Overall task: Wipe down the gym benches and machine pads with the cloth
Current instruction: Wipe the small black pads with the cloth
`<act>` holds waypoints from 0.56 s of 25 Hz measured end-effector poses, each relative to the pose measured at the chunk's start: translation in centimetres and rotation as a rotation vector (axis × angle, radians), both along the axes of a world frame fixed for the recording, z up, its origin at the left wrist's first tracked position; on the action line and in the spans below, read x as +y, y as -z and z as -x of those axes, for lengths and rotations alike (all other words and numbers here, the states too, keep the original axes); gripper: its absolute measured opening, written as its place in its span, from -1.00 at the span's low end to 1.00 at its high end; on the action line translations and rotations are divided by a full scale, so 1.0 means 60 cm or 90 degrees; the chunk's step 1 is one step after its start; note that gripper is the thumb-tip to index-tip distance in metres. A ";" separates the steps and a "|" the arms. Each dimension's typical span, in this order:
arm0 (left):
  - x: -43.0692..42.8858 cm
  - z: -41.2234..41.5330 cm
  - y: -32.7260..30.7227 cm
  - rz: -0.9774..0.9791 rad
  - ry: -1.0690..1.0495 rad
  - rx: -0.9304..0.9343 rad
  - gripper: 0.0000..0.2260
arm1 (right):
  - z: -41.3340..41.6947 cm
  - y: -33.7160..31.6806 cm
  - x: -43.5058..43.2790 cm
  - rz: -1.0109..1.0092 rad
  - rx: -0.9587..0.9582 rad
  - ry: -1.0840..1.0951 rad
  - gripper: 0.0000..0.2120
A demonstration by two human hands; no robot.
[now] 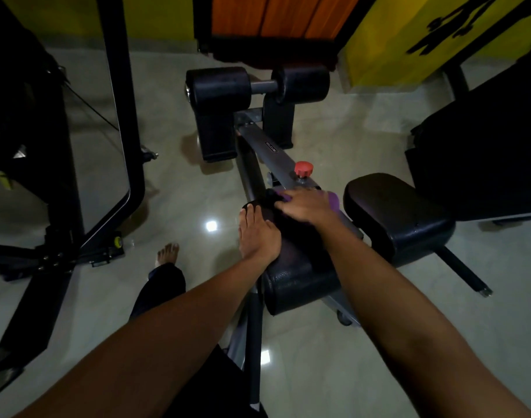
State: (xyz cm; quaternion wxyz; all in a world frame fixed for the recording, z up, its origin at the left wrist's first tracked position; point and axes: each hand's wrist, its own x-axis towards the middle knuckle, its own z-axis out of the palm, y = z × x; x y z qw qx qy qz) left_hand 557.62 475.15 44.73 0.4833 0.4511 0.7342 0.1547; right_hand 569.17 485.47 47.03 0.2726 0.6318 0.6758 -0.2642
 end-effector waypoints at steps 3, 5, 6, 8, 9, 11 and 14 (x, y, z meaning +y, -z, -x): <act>-0.003 -0.003 0.011 -0.041 -0.024 -0.006 -0.48 | -0.006 -0.029 -0.055 0.018 0.066 -0.112 -0.50; -0.004 -0.005 0.015 -0.042 -0.031 0.009 -0.45 | -0.059 -0.061 -0.089 0.005 0.095 -0.146 -0.45; -0.004 -0.007 0.015 -0.030 -0.032 0.012 -0.47 | -0.086 -0.065 -0.086 -0.002 0.098 -0.141 -0.42; -0.003 -0.008 0.015 -0.012 -0.033 0.016 -0.50 | -0.114 -0.052 -0.042 0.018 0.080 -0.061 -0.38; -0.003 -0.008 0.015 -0.013 -0.036 0.016 -0.51 | -0.108 -0.038 -0.013 0.031 0.060 -0.023 -0.36; -0.003 -0.008 0.016 -0.025 -0.034 0.020 -0.51 | -0.062 -0.003 0.033 0.049 0.011 -0.011 -0.33; -0.003 -0.006 0.018 -0.035 -0.038 0.006 -0.50 | 0.043 0.043 0.066 0.118 -0.045 -0.092 -0.38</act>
